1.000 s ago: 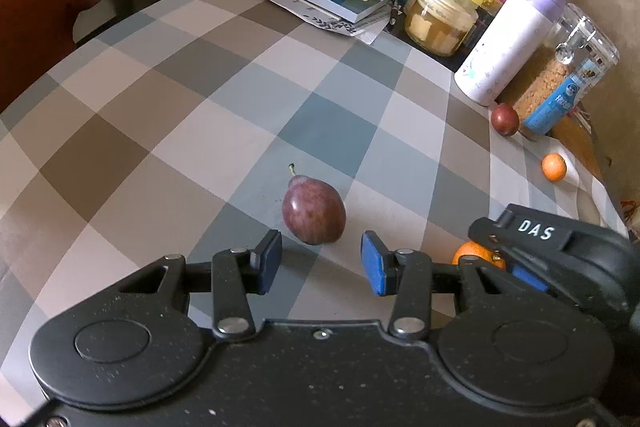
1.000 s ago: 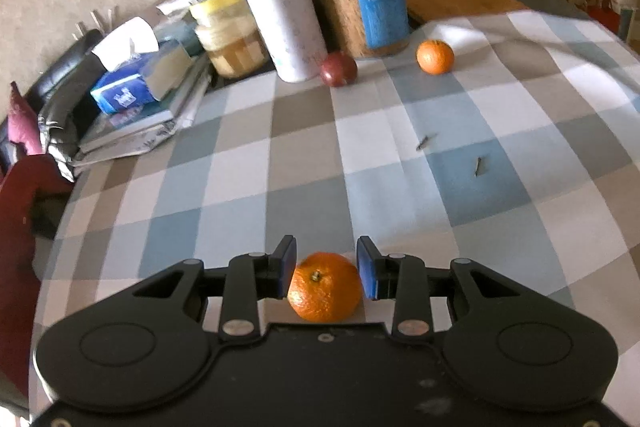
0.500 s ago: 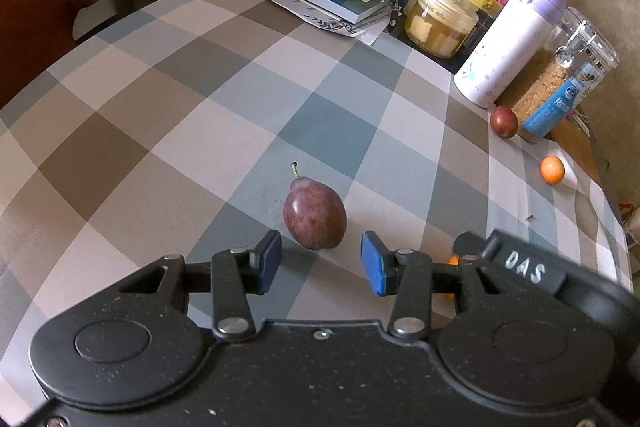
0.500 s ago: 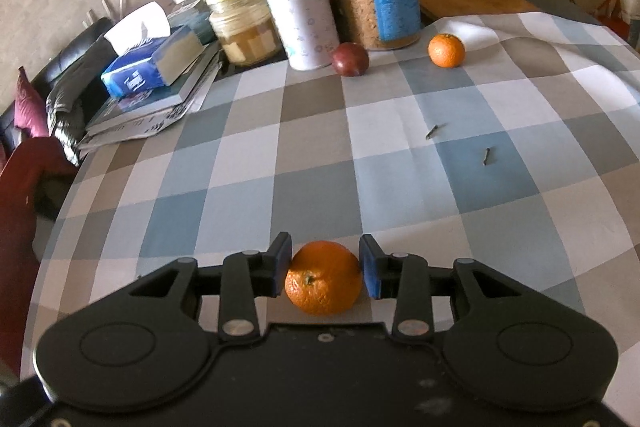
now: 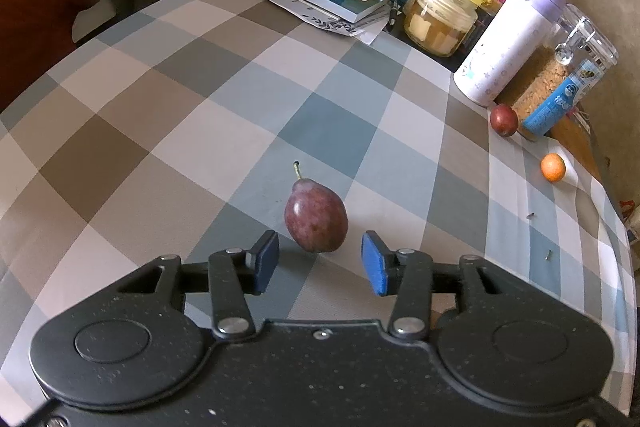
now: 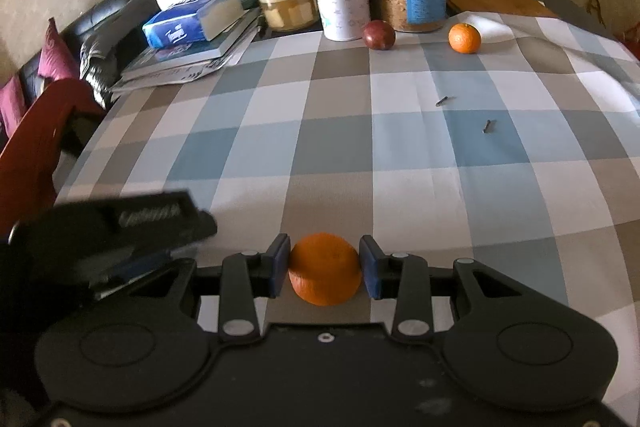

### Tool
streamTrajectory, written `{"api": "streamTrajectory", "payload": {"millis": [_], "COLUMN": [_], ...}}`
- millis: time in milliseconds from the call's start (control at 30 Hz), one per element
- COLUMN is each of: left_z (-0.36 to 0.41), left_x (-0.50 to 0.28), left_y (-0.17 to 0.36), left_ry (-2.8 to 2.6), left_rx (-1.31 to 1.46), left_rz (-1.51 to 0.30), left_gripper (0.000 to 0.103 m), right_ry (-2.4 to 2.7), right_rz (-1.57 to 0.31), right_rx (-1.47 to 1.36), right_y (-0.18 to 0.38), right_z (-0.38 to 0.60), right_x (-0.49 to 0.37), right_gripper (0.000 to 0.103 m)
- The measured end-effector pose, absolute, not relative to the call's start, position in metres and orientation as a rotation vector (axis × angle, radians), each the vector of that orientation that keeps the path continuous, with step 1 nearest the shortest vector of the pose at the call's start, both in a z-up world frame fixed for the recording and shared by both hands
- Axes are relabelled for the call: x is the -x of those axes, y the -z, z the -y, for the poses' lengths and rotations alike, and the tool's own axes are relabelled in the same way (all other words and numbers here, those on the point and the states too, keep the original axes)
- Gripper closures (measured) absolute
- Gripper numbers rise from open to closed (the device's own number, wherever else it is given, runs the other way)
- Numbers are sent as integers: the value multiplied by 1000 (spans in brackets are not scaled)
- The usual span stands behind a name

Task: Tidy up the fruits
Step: 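Lift the mandarin with the right tool while the left tool moves onto the plum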

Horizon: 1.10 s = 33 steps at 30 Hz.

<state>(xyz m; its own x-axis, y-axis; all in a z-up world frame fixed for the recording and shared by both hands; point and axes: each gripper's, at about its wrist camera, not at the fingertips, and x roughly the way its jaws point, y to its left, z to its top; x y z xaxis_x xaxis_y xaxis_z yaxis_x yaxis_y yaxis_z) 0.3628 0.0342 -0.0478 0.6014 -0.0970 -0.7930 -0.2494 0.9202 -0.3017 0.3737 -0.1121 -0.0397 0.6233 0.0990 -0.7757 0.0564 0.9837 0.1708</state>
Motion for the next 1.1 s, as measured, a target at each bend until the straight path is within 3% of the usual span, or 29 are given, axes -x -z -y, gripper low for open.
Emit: {"api": "streamTrajectory", "payload": {"millis": [500, 1100], "left_z": [-21, -26], "left_x": [-356, -356], "left_y": [34, 31], "left_ry": [-123, -59], "left_rx": [272, 274], "left_rz": [-831, -819], "left_gripper": [46, 45], "right_ry": [7, 134], "right_rz": [-875, -884], "right_rx": [-91, -347], "right_y": [52, 46], "right_z": [100, 159], "right_x": [-364, -336], "right_gripper": [66, 65]}}
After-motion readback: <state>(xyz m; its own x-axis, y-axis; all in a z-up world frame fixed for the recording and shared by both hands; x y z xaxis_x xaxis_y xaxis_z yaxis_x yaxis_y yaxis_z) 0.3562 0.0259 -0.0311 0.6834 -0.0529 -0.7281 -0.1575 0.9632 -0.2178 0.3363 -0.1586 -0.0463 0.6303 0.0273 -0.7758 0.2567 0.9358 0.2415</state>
